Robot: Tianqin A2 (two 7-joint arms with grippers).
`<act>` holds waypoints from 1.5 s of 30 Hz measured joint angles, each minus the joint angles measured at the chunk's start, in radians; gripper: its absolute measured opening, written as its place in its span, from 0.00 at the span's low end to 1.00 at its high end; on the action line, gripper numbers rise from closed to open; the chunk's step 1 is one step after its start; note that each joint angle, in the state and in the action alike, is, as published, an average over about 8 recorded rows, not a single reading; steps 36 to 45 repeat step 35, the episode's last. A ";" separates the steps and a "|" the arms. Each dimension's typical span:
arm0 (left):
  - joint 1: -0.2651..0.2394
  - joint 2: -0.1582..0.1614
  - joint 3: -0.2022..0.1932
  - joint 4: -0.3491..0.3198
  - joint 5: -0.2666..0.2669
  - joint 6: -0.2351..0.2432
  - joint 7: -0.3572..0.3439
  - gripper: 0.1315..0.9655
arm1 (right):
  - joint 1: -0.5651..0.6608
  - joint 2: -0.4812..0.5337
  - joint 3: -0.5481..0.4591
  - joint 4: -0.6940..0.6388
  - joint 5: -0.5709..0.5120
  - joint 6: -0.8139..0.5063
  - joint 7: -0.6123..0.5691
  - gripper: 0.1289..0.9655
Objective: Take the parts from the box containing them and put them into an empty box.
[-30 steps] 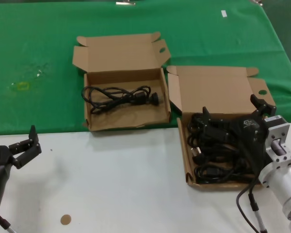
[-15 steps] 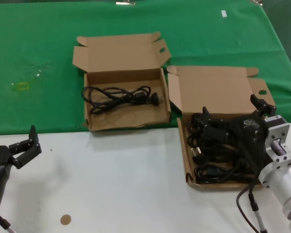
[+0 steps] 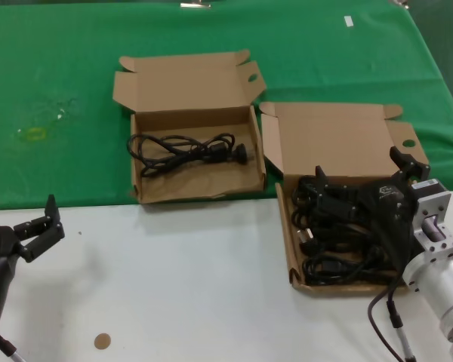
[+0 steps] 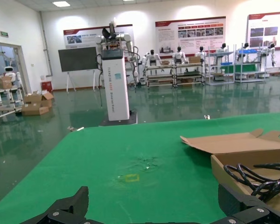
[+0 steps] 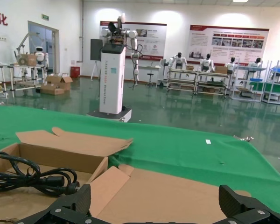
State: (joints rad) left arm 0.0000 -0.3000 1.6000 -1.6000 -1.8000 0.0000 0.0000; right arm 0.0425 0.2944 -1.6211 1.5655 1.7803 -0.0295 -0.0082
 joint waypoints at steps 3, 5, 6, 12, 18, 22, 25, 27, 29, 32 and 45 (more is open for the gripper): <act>0.000 0.000 0.000 0.000 0.000 0.000 0.000 1.00 | 0.000 0.000 0.000 0.000 0.000 0.000 0.000 1.00; 0.000 0.000 0.000 0.000 0.000 0.000 0.000 1.00 | 0.000 0.000 0.000 0.000 0.000 0.000 0.000 1.00; 0.000 0.000 0.000 0.000 0.000 0.000 0.000 1.00 | 0.000 0.000 0.000 0.000 0.000 0.000 0.000 1.00; 0.000 0.000 0.000 0.000 0.000 0.000 0.000 1.00 | 0.000 0.000 0.000 0.000 0.000 0.000 0.000 1.00; 0.000 0.000 0.000 0.000 0.000 0.000 0.000 1.00 | 0.000 0.000 0.000 0.000 0.000 0.000 0.000 1.00; 0.000 0.000 0.000 0.000 0.000 0.000 0.000 1.00 | 0.000 0.000 0.000 0.000 0.000 0.000 0.000 1.00; 0.000 0.000 0.000 0.000 0.000 0.000 0.000 1.00 | 0.000 0.000 0.000 0.000 0.000 0.000 0.000 1.00; 0.000 0.000 0.000 0.000 0.000 0.000 0.000 1.00 | 0.000 0.000 0.000 0.000 0.000 0.000 0.000 1.00; 0.000 0.000 0.000 0.000 0.000 0.000 0.000 1.00 | 0.000 0.000 0.000 0.000 0.000 0.000 0.000 1.00; 0.000 0.000 0.000 0.000 0.000 0.000 0.000 1.00 | 0.000 0.000 0.000 0.000 0.000 0.000 0.000 1.00; 0.000 0.000 0.000 0.000 0.000 0.000 0.000 1.00 | 0.000 0.000 0.000 0.000 0.000 0.000 0.000 1.00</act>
